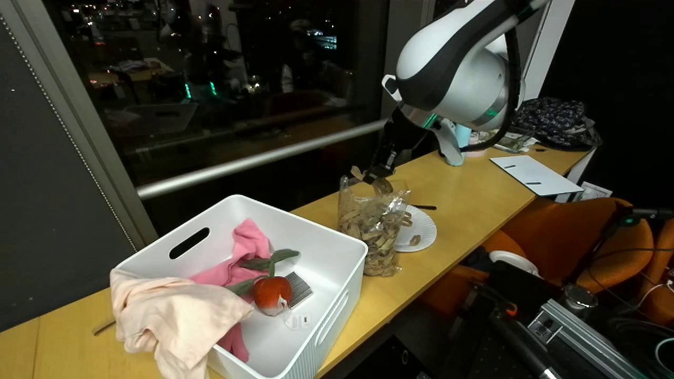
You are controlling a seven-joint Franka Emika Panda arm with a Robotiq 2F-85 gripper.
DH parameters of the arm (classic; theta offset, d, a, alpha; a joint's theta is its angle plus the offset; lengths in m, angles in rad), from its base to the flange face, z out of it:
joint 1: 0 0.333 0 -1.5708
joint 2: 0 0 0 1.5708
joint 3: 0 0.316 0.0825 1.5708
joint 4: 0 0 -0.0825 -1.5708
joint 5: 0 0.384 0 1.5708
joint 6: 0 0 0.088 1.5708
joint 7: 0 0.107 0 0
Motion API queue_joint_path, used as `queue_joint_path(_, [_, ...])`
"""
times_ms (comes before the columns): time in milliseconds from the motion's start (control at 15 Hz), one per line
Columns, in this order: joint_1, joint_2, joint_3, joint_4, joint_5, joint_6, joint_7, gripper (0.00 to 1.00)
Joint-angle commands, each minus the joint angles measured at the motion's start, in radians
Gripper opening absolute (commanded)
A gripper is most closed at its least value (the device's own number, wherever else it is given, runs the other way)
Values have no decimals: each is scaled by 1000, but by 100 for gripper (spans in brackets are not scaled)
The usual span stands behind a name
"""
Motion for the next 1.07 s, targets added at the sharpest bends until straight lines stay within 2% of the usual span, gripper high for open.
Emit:
queue_joint_path(0, [22, 0, 17, 9, -15, 21, -16, 1])
queue_joint_path(600, [48, 14, 10, 16, -19, -19, 1, 1])
queue_joint_path(667, [49, 14, 9, 13, -20, -18, 6, 13])
queue_joint_path(733, [48, 13, 9, 11, -18, -19, 6, 33])
queue_joint_path(1000, [42, -15, 10, -17, 1, -14, -3, 59])
